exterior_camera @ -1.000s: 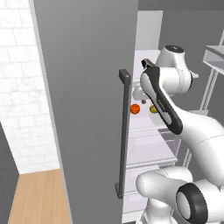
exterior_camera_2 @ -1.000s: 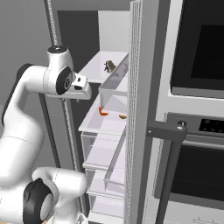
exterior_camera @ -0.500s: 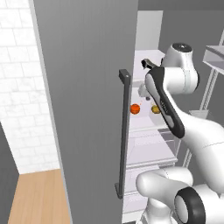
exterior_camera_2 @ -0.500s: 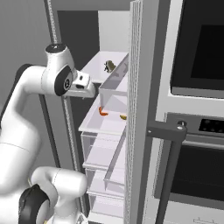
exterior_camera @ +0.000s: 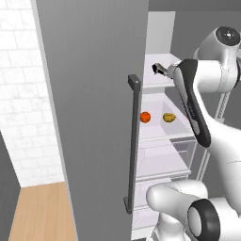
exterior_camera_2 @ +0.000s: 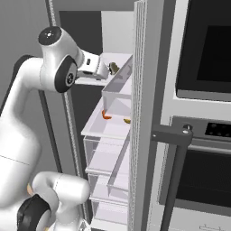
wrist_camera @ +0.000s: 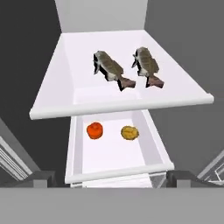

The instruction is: Place one squash and one fish in each tupperware on the nearby counter, to pack two identical lunches.

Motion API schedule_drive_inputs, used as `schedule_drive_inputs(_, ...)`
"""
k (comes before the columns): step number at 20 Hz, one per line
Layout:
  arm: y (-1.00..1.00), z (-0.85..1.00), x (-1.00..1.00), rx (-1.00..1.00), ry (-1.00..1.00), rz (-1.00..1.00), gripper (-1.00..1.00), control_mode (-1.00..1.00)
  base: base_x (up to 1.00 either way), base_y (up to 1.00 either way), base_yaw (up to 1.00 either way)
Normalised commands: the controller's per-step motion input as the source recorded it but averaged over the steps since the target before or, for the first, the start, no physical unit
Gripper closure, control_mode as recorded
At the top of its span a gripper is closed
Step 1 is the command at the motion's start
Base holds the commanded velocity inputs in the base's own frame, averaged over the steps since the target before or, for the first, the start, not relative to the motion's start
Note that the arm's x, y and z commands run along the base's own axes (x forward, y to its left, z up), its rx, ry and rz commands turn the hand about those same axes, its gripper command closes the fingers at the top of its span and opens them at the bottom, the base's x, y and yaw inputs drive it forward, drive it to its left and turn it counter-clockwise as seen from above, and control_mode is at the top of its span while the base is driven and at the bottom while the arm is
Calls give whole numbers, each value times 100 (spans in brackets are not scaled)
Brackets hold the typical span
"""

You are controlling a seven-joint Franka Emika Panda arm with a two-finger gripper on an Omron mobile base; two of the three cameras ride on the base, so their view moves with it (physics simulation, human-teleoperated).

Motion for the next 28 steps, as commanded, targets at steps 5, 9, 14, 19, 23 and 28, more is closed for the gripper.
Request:
schedule_drive_inputs(5, -4, 18, 97, 0, -3, -3, -100, -100, 0, 0, 0)
schedule_drive_inputs(9, 0, -5, 100, 0, 0, 7, -100, -100, 0, 0, 0)
schedule_drive_inputs(14, 0, -20, 100, 0, 4, 14, -100, -100, 0, 0, 0)
schedule_drive_inputs(19, -9, -33, 57, -2, 12, 10, -100, -100, 0, 0, 0)
schedule_drive_inputs(23, -12, -26, 3, -2, 0, 0, -100, -100, 0, 0, 0)
schedule_drive_inputs(28, -13, -28, 20, -1, 0, 0, -100, -100, 0, 0, 0)
